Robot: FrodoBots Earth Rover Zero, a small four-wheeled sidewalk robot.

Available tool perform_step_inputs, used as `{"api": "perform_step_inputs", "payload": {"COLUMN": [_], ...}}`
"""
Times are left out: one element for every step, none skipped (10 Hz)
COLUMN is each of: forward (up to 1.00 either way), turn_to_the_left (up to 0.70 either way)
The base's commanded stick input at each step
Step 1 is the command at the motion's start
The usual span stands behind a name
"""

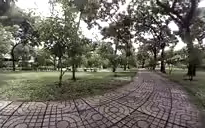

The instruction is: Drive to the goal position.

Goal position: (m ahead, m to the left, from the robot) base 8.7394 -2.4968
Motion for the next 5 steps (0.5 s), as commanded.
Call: {"api": "perform_step_inputs", "payload": {"forward": [0.00, 0.00, 1.00, 1.00, 1.00], "turn_to_the_left": [-0.45, -0.45, -0.27, -0.27, -0.27]}}
